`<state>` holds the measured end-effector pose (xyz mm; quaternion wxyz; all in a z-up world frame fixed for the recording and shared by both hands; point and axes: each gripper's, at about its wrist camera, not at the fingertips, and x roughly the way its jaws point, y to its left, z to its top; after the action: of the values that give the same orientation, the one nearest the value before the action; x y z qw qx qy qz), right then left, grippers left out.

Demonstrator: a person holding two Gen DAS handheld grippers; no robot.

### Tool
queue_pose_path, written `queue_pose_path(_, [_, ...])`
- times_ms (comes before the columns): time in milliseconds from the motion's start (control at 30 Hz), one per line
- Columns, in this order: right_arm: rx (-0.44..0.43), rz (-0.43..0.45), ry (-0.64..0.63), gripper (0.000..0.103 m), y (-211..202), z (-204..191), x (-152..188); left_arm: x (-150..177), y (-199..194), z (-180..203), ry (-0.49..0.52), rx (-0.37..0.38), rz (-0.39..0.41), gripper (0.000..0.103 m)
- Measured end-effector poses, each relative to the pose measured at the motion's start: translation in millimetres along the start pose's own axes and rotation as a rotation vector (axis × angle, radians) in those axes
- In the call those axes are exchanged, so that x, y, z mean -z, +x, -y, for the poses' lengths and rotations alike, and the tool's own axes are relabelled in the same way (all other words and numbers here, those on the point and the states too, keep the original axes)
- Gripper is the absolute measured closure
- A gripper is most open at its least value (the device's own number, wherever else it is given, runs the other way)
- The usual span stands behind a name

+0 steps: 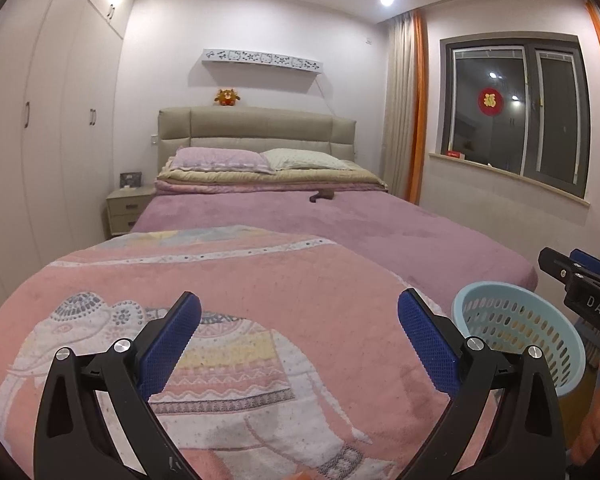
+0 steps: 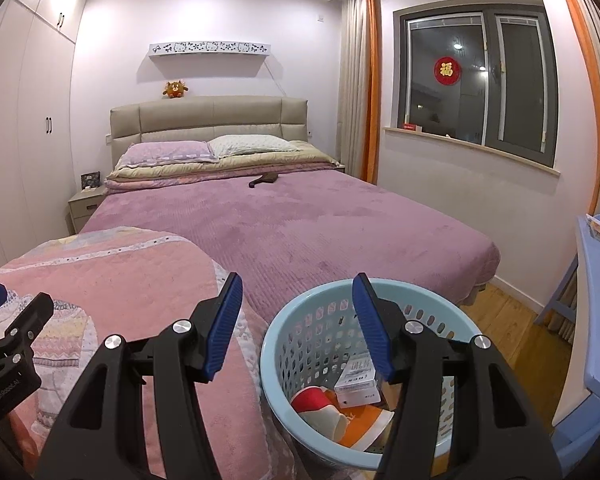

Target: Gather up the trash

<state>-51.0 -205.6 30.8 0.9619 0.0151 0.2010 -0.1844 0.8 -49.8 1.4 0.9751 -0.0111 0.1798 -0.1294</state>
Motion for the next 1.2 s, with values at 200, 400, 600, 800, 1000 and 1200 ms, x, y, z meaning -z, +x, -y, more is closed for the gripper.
queue_pose_path(200, [-0.004,-0.019,0.007,0.049,4.9,3.9,1.9,0.6,-0.7,6.0,0.017,-0.005,0.003,0.007])
queue_pose_path(400, [-0.008,-0.019,0.004,0.049,4.4,4.1,1.7,0.2,-0.3,6.9,0.02,-0.001,0.0,0.007])
queue_pose_path(600, [-0.017,-0.032,0.012,0.049,4.3,4.3,3.2,0.1,2.7,12.4,0.037,0.014,-0.028,0.007])
queue_pose_path(800, [-0.008,-0.041,0.013,0.049,5.1,6.7,4.8,0.0,3.9,11.2,0.041,0.014,-0.037,0.007])
queue_pose_path(1000, [-0.01,-0.051,0.015,0.049,7.3,9.1,6.1,-1.4,6.6,9.6,0.039,0.009,-0.043,0.007])
queue_pose_path(1200, [-0.006,-0.059,0.011,0.049,9.8,9.1,7.2,-3.1,7.4,11.3,0.041,0.01,-0.042,0.007])
